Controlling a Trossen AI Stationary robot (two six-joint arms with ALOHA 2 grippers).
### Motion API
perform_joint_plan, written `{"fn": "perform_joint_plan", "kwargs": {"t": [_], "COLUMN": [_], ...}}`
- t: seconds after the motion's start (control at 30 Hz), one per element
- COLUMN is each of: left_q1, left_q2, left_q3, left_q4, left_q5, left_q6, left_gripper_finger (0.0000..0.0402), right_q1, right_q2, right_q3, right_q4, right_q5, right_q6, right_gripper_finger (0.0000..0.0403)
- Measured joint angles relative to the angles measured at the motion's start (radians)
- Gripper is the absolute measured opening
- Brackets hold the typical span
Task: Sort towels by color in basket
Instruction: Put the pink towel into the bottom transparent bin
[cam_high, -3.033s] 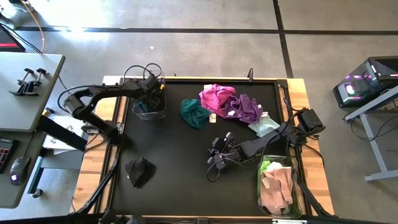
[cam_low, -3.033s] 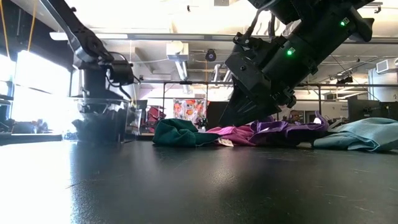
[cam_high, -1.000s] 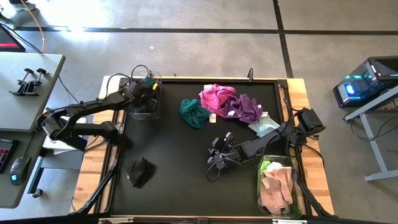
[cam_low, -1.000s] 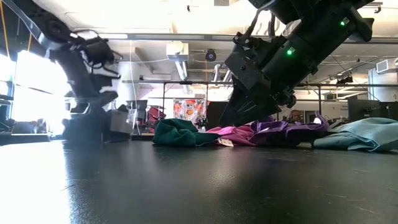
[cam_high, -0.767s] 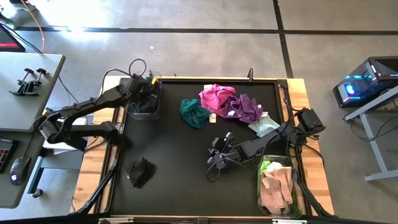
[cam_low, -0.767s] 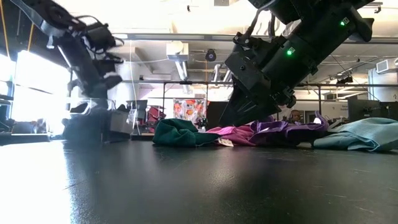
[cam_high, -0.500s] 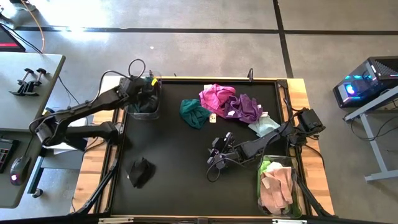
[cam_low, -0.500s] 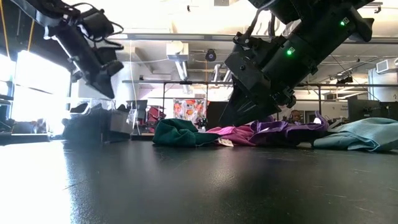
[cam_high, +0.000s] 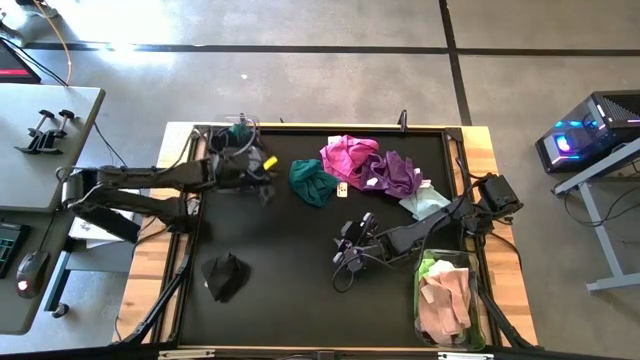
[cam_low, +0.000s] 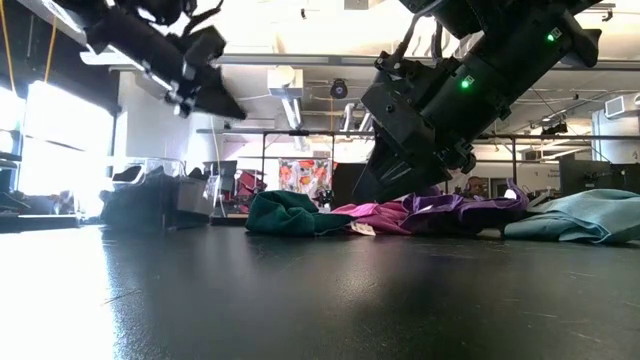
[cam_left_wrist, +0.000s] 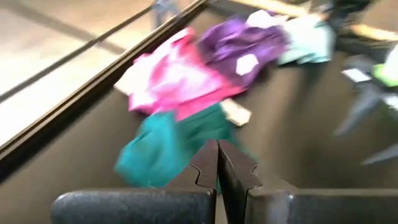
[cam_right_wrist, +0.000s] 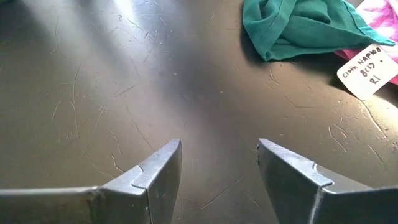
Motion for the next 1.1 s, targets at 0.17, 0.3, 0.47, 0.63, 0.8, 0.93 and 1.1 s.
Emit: {"fn": "perform_joint_plan", "kwargs": {"t": [0.17,0.3,0.47,0.63,0.8,0.93,1.1], "left_q1": [-0.117,-0.181,-0.231,-0.249,-0.244,-0.239,-0.239], "left_q2": [0.109,0.226,0.401,0.58,0.72,0.752,0.752], "left_q3": [0.0,0.0,0.0,0.0,0.0,0.001,0.002], "left_q4": [0.186,0.329,0.505,0.709,0.903,0.922,0.885], "left_q5": [0.0,0.0,-0.001,-0.002,-0.005,-0.005,-0.005], "left_q6": [0.04,0.044,0.04,-0.002,-0.037,-0.038,-0.038], "left_gripper_finger": [0.0,0.0,0.0,0.0,0.0,0.0,0.0], "right_q1": [0.0,0.0,-0.015,-0.099,-0.251,-0.393,-0.585], "right_q2": [0.0,-0.01,-0.129,-0.271,-0.288,-0.233,-0.148], "right_q3": [0.0,0.0,0.042,0.049,0.044,-0.011,-0.019], "right_q4": [0.0,-0.026,-0.287,-0.408,-0.353,-0.18,-0.01], "right_q5": [0.012,0.012,0.044,0.05,-0.062,-0.191,-0.225], "right_q6": [-0.002,-0.059,-0.124,-0.274,-0.484,-0.617,-0.575], "right_gripper_finger": [0.0207,0.0207,0.0207,0.0207,0.0207,0.0207,0.0207]}}
